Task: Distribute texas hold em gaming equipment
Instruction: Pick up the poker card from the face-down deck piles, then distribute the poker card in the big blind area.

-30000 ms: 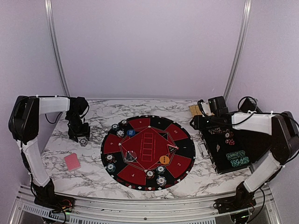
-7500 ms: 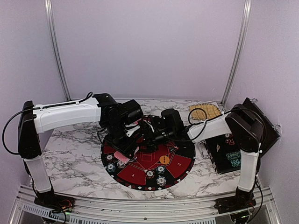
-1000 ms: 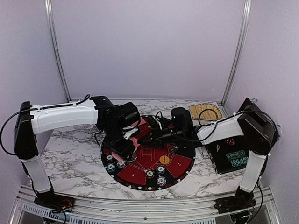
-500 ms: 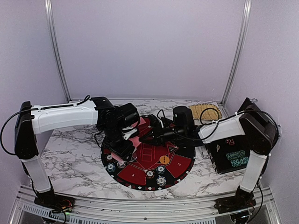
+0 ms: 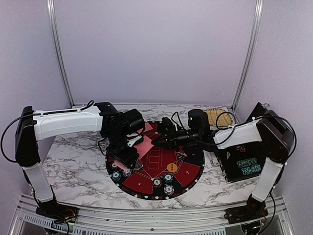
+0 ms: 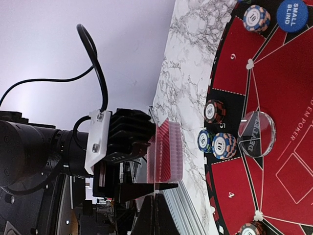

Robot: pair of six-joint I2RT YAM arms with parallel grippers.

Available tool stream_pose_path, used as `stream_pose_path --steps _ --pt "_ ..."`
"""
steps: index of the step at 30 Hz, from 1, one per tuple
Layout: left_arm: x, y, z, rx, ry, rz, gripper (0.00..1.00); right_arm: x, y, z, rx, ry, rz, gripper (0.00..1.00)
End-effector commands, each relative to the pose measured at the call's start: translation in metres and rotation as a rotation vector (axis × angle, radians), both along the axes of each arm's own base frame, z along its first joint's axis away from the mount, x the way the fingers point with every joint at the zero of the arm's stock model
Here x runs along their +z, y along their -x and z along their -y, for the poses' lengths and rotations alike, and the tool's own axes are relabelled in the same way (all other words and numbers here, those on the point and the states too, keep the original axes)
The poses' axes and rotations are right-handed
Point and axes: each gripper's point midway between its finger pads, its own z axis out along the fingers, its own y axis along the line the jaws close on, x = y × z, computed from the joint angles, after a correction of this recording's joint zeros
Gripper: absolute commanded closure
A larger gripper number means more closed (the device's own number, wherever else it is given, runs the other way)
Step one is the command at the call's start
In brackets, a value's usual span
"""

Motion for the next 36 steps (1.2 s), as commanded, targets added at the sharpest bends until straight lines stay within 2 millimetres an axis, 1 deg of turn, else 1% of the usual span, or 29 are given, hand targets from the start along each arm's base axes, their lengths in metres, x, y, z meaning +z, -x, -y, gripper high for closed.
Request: stream_pose_path --steps 1,7,15,19,22,36 --pt "0.008 -0.003 -0.007 0.02 0.001 0.017 0.61 0.015 -0.004 0.009 -0.015 -0.027 0.026 1.0" --pt "0.007 -0.005 -0.008 0.026 -0.002 0.017 0.61 0.014 -0.006 0.019 -0.036 -0.024 0.021 1.0" --pt "0.006 -0.006 -0.008 0.028 0.001 0.017 0.61 0.009 -0.011 0.046 -0.091 -0.009 0.016 1.0" --pt "0.007 -0.007 -0.008 0.033 0.003 0.017 0.61 0.002 -0.012 0.063 -0.124 0.003 0.004 1.0" --pt "0.007 -0.008 -0.007 0.032 0.005 0.017 0.61 -0.004 -0.014 0.078 -0.155 0.015 -0.003 1.0" --pt "0.006 -0.014 -0.008 0.041 0.007 0.014 0.61 -0.045 -0.023 0.165 -0.353 0.098 -0.053 1.0"
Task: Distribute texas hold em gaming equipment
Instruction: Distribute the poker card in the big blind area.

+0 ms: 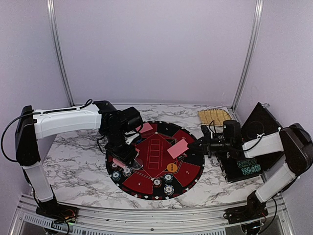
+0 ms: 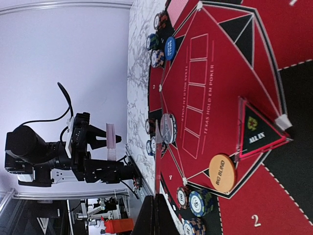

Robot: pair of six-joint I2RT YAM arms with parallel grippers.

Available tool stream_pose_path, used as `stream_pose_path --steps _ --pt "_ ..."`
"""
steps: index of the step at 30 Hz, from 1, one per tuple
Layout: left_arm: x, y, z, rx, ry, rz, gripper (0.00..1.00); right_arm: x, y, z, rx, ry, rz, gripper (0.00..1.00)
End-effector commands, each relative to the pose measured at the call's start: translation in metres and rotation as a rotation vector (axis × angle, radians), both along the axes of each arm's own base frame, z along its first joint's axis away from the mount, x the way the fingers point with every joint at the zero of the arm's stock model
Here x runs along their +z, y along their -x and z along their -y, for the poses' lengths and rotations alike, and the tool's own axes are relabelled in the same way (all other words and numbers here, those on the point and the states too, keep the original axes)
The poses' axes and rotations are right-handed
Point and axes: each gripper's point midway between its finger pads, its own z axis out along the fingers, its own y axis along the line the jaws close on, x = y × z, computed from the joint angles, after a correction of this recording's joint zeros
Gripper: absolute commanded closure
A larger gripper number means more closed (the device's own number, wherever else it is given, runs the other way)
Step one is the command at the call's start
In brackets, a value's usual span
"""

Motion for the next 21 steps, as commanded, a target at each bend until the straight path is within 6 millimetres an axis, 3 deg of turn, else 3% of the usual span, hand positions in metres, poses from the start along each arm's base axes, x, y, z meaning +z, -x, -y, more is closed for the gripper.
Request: stream_pose_path --steps 1,10,21 --pt "0.006 -0.003 0.0 0.008 0.011 0.008 0.61 -0.003 -0.004 0.024 -0.041 0.024 0.026 1.0" --pt "0.004 -0.003 0.0 0.003 0.012 0.002 0.61 -0.025 -0.001 0.063 -0.108 0.101 -0.005 1.0" --pt "0.004 -0.002 0.0 0.001 0.015 0.0 0.61 -0.044 0.025 0.068 -0.09 0.133 -0.042 1.0"
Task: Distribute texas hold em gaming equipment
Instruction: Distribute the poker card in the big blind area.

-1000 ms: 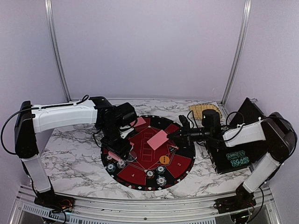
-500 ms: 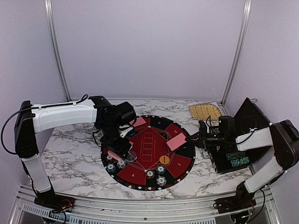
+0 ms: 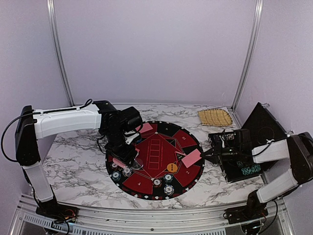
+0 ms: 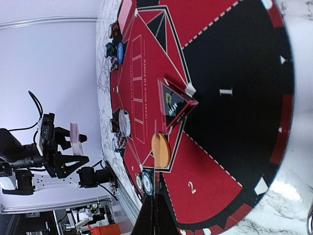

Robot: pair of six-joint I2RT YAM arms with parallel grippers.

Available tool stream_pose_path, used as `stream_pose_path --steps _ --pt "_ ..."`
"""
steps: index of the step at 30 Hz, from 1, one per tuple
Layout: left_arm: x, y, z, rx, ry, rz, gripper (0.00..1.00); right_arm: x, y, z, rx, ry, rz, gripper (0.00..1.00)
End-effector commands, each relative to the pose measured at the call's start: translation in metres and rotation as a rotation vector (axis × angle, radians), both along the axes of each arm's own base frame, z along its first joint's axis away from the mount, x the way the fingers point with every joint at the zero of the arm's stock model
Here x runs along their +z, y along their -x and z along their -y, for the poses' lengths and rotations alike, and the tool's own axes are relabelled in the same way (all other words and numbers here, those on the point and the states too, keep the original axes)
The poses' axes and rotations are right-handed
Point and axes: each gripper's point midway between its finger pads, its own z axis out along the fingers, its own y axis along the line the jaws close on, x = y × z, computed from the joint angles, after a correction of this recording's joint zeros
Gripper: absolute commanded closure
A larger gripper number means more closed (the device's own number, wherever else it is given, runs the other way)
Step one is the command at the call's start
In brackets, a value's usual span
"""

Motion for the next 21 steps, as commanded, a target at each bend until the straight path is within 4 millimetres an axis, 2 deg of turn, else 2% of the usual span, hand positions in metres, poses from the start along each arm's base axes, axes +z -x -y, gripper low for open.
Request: stream_pose_path --steps 1,9,21 --pt "0.004 -0.001 0.0 -0.002 0.013 0.0 0.61 -0.001 0.008 0.003 0.016 0.011 0.012 1.0" --pt "0.004 0.0 -0.001 0.001 0.014 -0.002 0.61 -0.005 0.017 0.002 0.037 0.02 0.01 1.0" --pt "0.005 0.001 -0.001 0.004 0.016 -0.001 0.61 -0.011 0.03 -0.01 0.083 0.025 -0.001 1.0"
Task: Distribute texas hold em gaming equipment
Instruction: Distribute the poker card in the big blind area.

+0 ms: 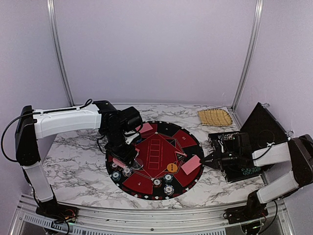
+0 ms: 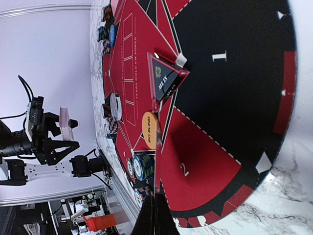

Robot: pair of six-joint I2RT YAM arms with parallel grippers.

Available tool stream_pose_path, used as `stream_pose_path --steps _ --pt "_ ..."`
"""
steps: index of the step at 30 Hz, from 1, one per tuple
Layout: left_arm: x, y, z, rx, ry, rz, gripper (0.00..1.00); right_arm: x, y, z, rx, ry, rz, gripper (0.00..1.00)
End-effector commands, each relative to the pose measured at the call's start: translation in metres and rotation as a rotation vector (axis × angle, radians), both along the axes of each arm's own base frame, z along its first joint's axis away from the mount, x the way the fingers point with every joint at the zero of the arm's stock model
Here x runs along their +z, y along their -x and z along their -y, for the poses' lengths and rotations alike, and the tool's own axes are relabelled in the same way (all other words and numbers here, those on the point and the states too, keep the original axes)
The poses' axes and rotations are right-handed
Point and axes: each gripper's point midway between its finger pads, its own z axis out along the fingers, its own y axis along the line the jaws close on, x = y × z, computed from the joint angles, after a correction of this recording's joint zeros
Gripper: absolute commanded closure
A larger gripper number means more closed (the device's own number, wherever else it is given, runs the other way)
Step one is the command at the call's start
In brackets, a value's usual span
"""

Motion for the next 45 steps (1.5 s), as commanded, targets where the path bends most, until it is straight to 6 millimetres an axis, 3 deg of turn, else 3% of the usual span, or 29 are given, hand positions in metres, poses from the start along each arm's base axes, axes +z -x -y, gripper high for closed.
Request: stream_pose_path --steps 1,11,19,30,38,41,45 --pt "0.006 0.001 -0.002 0.004 0.016 0.0 0.61 0.002 0.005 -0.007 0.034 -0.002 0.022 1.0" --pt "0.005 0.002 -0.003 0.006 0.015 -0.003 0.61 -0.008 0.014 -0.014 0.069 0.022 0.004 1.0" --pt "0.006 0.003 -0.004 0.005 0.016 -0.003 0.61 -0.023 0.019 -0.006 0.069 0.106 -0.017 0.99" --pt "0.007 0.003 -0.004 0.003 0.019 0.003 0.61 -0.025 0.015 0.013 0.057 0.324 0.015 0.61" --pt "0.008 0.004 -0.005 -0.001 0.024 0.0 0.61 0.0 0.002 0.017 0.03 0.4 0.097 0.45" --pt "0.01 0.005 -0.003 -0.006 0.032 -0.002 0.61 0.018 -0.006 0.004 0.039 0.341 0.141 0.43" --pt "0.01 0.006 -0.002 -0.01 0.037 -0.004 0.61 0.041 -0.016 -0.029 0.094 0.239 0.187 0.43"
